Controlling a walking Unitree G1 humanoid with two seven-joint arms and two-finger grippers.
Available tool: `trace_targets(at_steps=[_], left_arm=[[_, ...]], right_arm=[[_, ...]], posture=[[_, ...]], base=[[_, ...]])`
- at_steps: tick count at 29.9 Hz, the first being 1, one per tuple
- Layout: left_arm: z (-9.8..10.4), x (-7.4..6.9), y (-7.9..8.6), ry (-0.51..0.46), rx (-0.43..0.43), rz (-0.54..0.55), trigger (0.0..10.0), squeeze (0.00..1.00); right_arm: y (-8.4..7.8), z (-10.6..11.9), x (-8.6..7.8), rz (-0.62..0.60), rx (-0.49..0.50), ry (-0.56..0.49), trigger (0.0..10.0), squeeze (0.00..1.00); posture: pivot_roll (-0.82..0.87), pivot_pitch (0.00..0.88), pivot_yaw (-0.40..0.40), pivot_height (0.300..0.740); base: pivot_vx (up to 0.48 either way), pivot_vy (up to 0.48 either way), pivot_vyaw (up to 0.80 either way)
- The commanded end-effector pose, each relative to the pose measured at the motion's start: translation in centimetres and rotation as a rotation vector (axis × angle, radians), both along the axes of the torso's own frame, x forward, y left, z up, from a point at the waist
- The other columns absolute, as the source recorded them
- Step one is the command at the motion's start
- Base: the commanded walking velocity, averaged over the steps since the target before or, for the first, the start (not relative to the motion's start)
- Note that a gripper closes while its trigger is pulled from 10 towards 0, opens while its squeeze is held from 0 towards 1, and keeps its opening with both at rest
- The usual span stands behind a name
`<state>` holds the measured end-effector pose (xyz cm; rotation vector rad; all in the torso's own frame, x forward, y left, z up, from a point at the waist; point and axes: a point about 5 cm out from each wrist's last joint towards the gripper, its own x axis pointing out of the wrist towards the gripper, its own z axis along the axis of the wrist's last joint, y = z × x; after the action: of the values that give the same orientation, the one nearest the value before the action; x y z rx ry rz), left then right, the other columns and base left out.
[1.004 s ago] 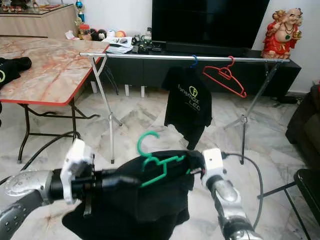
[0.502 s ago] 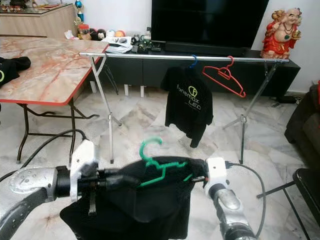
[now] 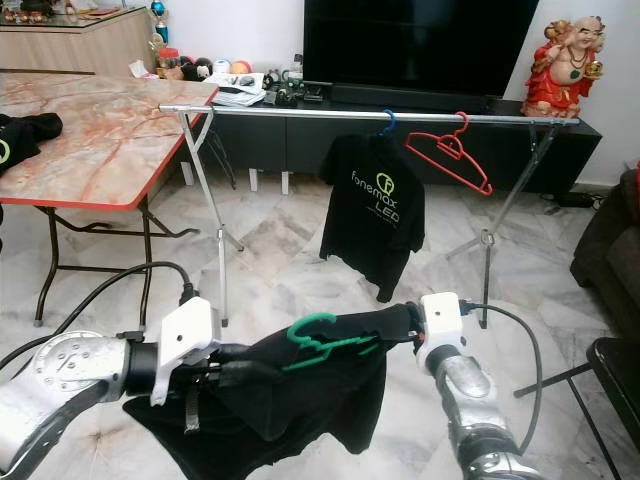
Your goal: Hang hanger
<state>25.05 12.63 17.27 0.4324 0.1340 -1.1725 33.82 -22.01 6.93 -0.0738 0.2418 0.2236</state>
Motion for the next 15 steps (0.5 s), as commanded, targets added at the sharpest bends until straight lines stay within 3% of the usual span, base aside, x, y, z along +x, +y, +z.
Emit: trace_targets(at_steps=[1, 5, 9, 11, 13, 14, 15], left_arm=[[-0.4, 1.0, -0.3, -0.048, 0.047, 0.064, 10.0, 0.0], [-0.8, 2.2, -0.5, -0.069, 0.041, 0.175, 10.0, 0.0], [-0.8, 2.4, -0.9, -0.077, 0.022, 0.184, 10.0, 0.0], [-0.9, 2.5, -1.3, -0.082, 0.002, 0.191, 10.0, 0.0], [-0.9, 2.5, -1.4, -0.081, 0.0, 0.188, 10.0, 0.0], [-1.0, 2.4, -1.5, -0.074, -0.003, 0.18, 10.0, 0.0], [-1.0, 2.3, -1.6, -0.072, -0.004, 0.175, 10.0, 0.0]], right_arm=[[1.5, 2.1, 1.3, 0.104, -0.015, -0.083, 10.0, 0.0], [2.7, 1.8, 0.9, 0.257, -0.055, -0.066, 10.0, 0.0], [2.7, 1.0, 0.4, 0.282, -0.099, -0.025, 10.0, 0.0], [2.4, -0.6, -0.4, 0.29, -0.097, 0.078, 10.0, 0.0], [2.4, -0.9, -0.7, 0.305, -0.096, 0.106, 10.0, 0.0], [2.5, -2.1, -1.4, 0.347, -0.114, 0.188, 10.0, 1.0], [2.5, -2.6, -1.8, 0.376, -0.128, 0.226, 10.0, 1.0]], posture=[[0.13, 0.0, -0.06, 0.74], [0.12, 0.0, -0.06, 0.74], [0.12, 0.0, -0.06, 0.74], [0.12, 0.0, -0.06, 0.74], [0.12, 0.0, -0.06, 0.74], [0.12, 0.0, -0.06, 0.74], [0.12, 0.0, -0.06, 0.74]], base=[[0.0, 0.0, 0.0], [0.0, 0.0, 0.0], [0.0, 0.0, 0.0], [0.0, 0.0, 0.0], [0.0, 0.0, 0.0], [0.0, 0.0, 0.0], [0.0, 0.0, 0.0]])
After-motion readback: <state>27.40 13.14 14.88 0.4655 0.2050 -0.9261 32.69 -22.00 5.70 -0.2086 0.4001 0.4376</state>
